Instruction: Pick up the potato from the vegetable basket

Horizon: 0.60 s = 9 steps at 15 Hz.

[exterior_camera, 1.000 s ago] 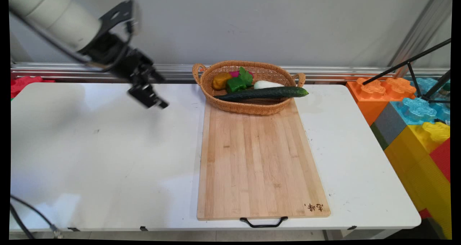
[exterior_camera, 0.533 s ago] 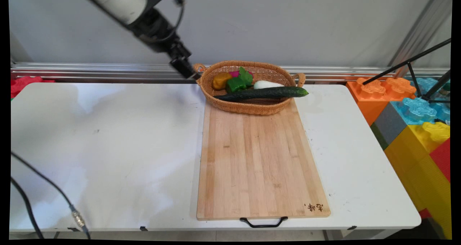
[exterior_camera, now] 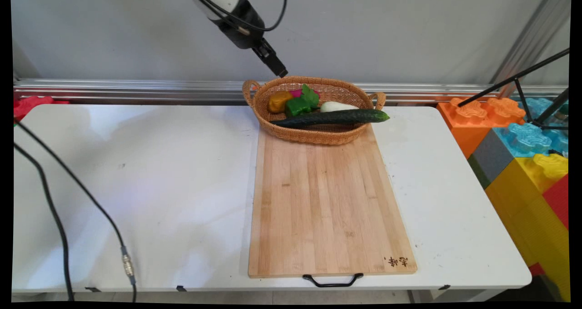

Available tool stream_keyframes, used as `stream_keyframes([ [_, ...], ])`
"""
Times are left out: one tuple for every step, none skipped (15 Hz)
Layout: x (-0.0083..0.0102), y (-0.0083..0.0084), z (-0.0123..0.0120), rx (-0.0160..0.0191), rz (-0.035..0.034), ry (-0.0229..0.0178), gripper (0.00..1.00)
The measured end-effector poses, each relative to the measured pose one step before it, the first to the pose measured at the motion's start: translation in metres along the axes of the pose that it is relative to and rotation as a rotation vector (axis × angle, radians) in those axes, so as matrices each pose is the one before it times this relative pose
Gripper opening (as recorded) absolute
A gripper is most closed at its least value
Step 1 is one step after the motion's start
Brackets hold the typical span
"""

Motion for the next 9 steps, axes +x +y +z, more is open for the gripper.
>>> stream_keyframes([
  [0.00158, -0.00255, 0.00906, 0.00072, -0.0105, -0.00646, 1.0],
  [0.00155, -0.00334, 0.01006, 0.00143, -0.00899, -0.00731, 1.0],
  [0.00076, -0.00467, 0.0093, 0.0059, -0.00694, -0.00775, 1.0],
  [0.00031, -0.00479, 0.00728, 0.00736, -0.00158, -0.00761, 1.0],
  [0.00003, -0.00496, 0.00698, 0.00789, 0.00043, -0.00792, 1.0],
  [-0.00055, -0.00325, 0.00491, 0.00371, 0.0027, -0.00645, 1.0],
  [-0.00071, -0.00321, 0.00488, 0.00264, 0.00269, -0.00663, 1.0],
  [-0.00129, -0.00429, 0.00766, 0.00066, 0.00667, -0.0109, 1.0],
  [-0.00191, -0.00359, 0.00632, -0.00187, 0.00482, -0.00939, 1.0],
])
